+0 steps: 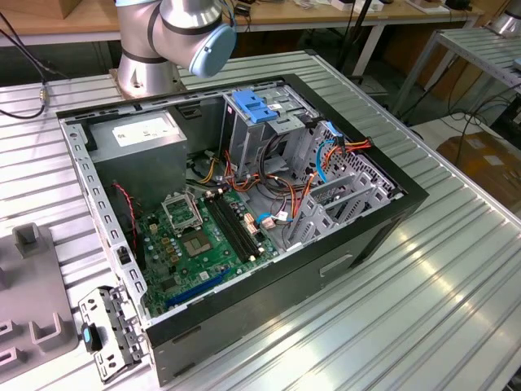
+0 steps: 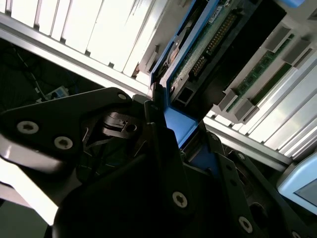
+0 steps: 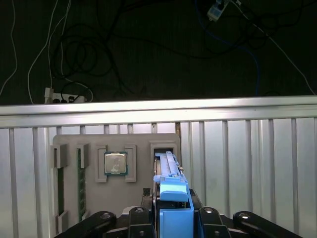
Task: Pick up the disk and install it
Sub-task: 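Pick up the disk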
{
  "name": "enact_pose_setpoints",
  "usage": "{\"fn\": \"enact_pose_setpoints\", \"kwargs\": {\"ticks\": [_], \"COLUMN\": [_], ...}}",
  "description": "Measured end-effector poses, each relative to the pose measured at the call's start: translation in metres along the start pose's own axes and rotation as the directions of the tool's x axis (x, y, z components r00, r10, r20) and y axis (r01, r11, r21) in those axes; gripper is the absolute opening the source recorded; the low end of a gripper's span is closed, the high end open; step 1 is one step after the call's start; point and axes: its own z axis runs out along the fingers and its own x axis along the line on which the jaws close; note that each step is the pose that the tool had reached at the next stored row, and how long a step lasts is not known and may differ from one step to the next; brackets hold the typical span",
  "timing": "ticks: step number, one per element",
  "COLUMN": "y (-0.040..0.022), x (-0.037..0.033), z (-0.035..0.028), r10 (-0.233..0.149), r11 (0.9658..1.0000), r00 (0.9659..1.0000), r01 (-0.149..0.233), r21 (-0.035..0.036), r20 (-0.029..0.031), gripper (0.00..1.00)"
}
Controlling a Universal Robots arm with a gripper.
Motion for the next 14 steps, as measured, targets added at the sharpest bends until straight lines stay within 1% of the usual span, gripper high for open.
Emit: {"fn": "enact_pose_setpoints", "kwargs": {"ticks": [6,14], "y": [0.0,-0.0001], "x": [0.0,0.0], "z": [-0.0038,-0.0081], "r10": [0.0,0.0], "r11": [1.0,1.0], "r00": [1.0,1.0], "r01": [0.0,0.0], "r21": [-0.0003,-0.0007], "r20": [0.0002,0.0029], "gripper": [0.37,0.37]}}
